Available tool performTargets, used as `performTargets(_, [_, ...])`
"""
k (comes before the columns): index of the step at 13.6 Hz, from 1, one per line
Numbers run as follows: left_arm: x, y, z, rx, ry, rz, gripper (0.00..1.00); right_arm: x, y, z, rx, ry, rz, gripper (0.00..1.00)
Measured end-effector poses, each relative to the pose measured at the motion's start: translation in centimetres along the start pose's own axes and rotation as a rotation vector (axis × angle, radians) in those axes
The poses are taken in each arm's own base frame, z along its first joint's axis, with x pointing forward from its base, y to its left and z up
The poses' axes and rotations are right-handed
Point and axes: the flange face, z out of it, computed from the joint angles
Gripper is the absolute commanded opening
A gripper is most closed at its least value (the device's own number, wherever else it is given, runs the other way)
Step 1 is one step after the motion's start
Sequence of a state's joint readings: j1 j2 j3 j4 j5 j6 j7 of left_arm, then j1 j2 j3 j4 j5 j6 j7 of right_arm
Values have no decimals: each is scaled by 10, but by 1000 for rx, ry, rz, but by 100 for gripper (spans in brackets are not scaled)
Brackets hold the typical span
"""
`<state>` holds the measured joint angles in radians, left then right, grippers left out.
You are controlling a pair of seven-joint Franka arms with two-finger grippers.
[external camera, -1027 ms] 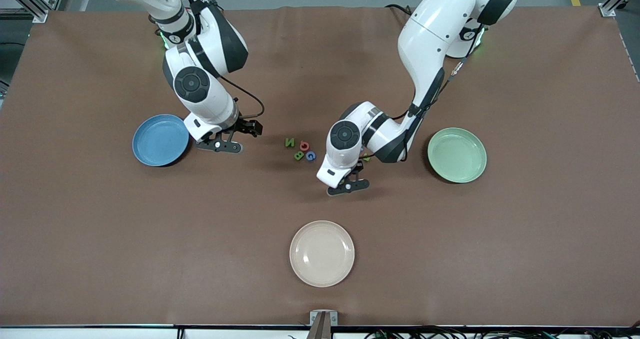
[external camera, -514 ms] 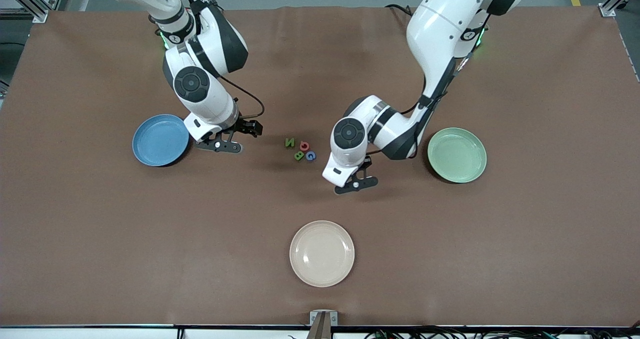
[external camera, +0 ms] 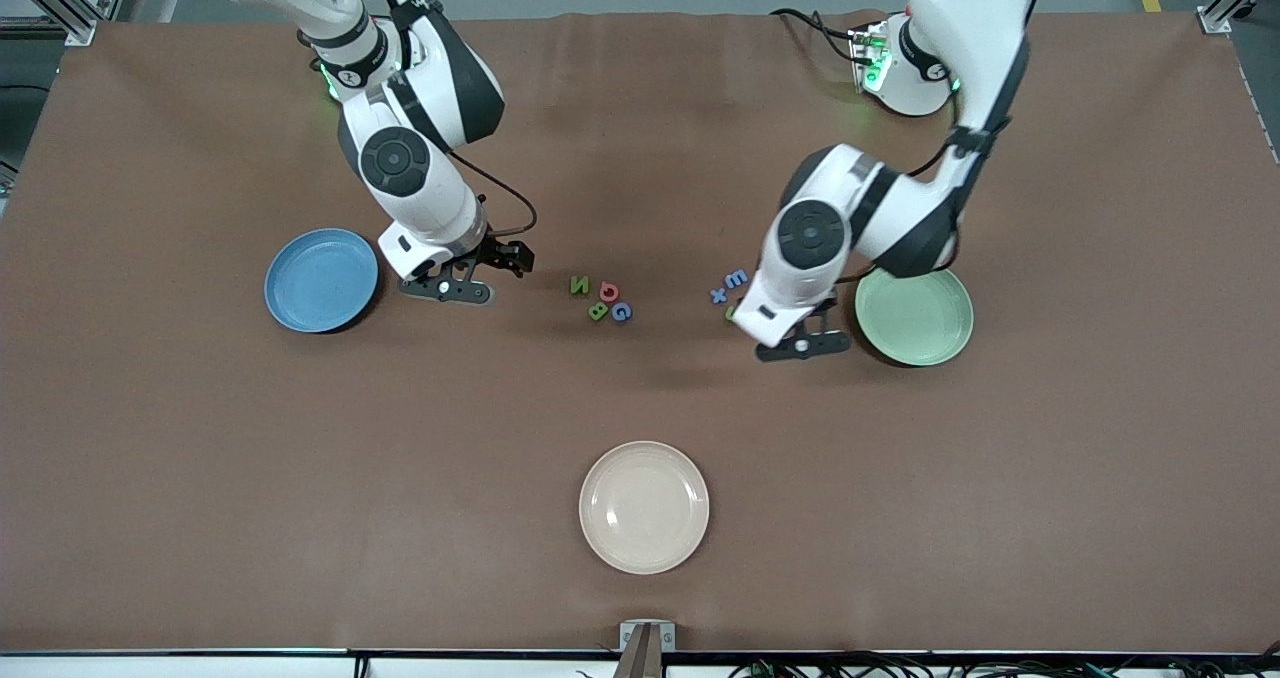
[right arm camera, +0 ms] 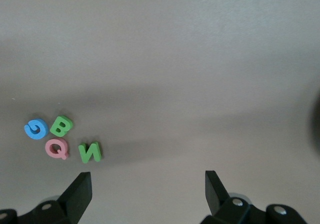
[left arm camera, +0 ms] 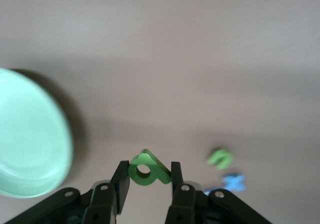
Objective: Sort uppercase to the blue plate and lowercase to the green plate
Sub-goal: 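Carry the green letter onto the green plate while the right gripper lowers, then grasp the green N with the right gripper while the left gripper returns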
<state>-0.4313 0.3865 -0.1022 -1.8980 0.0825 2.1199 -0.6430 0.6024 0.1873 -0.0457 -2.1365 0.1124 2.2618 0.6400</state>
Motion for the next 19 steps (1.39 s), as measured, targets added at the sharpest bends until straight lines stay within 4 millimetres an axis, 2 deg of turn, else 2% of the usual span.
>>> performTargets(2, [-10, -39, 7, 2, -8, 36, 8, -8, -9, 12, 1, 9, -2, 99])
performTargets(6, [-31, -112, 40, -30, 29, 118, 8, -16, -30, 50, 7, 35, -35, 97])
performTargets(8, [-35, -143, 58, -46, 47, 145, 8, -22, -40, 69, 0, 36, -55, 95])
performTargets(10, [-36, -166, 74, -59, 64, 175, 11, -25, -51, 79, -3, 37, -70, 92])
performTargets(13, [-39, -186, 88, -67, 76, 213, 11, -29, -70, 88, -3, 41, -71, 89])
performTargets(17, [-47, -182, 108, -77, 83, 226, 19, -35, -82, 108, -1, 51, -70, 81])
performTargets(18, [-48, -182, 112, -76, 78, 228, 25, -36, -83, 112, -5, 48, -63, 79])
performTargets(19, [-49, -182, 114, -75, 74, 233, 39, -37, -84, 115, -7, 48, -61, 78])
